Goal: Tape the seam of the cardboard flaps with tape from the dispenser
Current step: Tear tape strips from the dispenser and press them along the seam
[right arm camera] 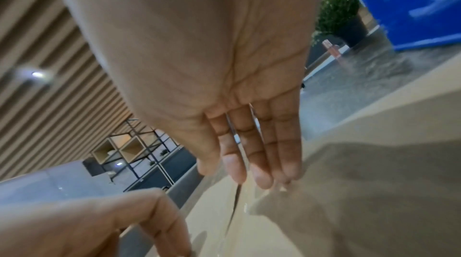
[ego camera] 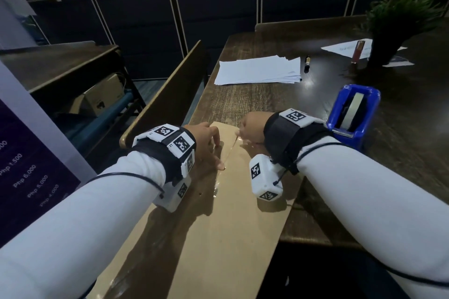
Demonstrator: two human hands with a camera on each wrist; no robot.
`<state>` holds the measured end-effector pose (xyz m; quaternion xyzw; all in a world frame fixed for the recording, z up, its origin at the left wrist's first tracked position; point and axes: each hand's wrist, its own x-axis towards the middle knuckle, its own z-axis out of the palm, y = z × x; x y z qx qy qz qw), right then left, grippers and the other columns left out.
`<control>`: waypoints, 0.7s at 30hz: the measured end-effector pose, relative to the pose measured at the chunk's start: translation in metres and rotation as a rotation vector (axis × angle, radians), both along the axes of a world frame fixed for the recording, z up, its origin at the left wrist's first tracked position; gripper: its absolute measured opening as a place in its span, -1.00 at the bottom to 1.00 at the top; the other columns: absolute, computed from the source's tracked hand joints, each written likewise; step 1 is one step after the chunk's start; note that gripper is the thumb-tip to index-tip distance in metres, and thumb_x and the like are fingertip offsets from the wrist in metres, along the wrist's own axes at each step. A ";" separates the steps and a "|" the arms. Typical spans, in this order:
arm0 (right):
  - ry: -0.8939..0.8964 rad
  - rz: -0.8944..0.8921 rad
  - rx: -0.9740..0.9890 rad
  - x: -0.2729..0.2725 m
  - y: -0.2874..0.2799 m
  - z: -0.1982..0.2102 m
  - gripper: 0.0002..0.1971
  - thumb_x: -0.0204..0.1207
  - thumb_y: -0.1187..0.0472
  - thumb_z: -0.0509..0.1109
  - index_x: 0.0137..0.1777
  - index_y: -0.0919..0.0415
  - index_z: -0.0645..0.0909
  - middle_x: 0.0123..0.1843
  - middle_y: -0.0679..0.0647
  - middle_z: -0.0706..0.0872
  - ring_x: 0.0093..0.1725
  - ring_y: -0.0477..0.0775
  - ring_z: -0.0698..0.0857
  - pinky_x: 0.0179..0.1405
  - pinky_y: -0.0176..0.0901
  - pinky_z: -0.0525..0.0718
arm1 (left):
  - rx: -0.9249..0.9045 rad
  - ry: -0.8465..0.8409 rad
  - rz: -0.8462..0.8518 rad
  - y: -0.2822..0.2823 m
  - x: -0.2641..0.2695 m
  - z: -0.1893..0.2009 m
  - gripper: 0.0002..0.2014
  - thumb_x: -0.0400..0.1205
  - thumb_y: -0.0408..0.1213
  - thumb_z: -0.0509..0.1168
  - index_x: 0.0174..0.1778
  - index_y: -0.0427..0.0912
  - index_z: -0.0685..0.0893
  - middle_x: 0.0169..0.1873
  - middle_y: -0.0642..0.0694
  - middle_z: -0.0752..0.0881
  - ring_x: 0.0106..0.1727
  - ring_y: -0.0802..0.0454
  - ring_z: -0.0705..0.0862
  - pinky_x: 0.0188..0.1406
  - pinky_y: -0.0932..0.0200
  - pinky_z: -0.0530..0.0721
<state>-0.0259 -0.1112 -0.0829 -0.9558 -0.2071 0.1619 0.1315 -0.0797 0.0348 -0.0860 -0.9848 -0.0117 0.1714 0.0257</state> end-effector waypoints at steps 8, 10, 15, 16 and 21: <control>-0.203 0.012 0.092 -0.032 -0.058 0.041 -0.69 0.74 0.13 0.08 0.27 0.28 0.56 0.28 0.20 0.63 0.18 0.16 0.60 -0.02 -0.18 0.42 | -0.077 -0.140 -0.047 -0.016 0.008 0.031 -0.51 0.53 -0.06 0.44 0.36 -0.07 0.54 0.29 -0.02 0.63 0.25 -0.01 0.62 0.24 0.09 0.59; -0.235 0.008 0.140 -0.037 -0.072 0.049 -0.70 0.73 0.11 0.10 0.27 0.24 0.56 0.25 0.15 0.62 0.17 0.11 0.58 -0.02 -0.19 0.39 | -0.135 -0.239 -0.065 -0.026 0.009 0.037 -0.60 0.57 -0.06 0.41 0.31 -0.04 0.59 0.26 -0.02 0.66 0.23 -0.02 0.64 0.21 0.08 0.60; -0.474 -0.135 0.186 -0.033 -0.111 0.060 -0.66 0.69 0.05 0.14 0.18 0.28 0.60 0.14 0.21 0.68 0.08 0.17 0.62 -0.01 -0.08 0.54 | -0.454 -0.410 -0.145 -0.073 0.001 0.047 -0.79 0.66 -0.06 0.28 0.12 -0.04 0.70 0.06 0.06 0.72 0.08 0.09 0.66 0.13 0.09 0.63; -0.510 -0.170 0.186 -0.031 -0.119 0.061 -0.62 0.69 0.01 0.13 0.20 0.30 0.60 0.16 0.24 0.67 0.13 0.20 0.63 0.07 -0.02 0.58 | -0.504 -0.423 -0.159 -0.085 0.000 0.047 -0.77 0.67 -0.04 0.26 0.10 -0.06 0.71 0.02 0.05 0.72 0.05 0.10 0.67 0.10 0.09 0.63; -0.532 -0.294 0.168 -0.022 -0.162 0.057 -0.36 0.62 -0.30 0.06 0.20 0.30 0.59 0.22 0.24 0.62 0.23 0.26 0.60 0.19 0.09 0.57 | -0.646 -0.362 -0.190 -0.133 0.000 0.041 -0.63 0.69 0.06 0.16 0.16 -0.11 0.70 -0.01 0.01 0.71 -0.01 0.09 0.63 -0.05 0.19 0.50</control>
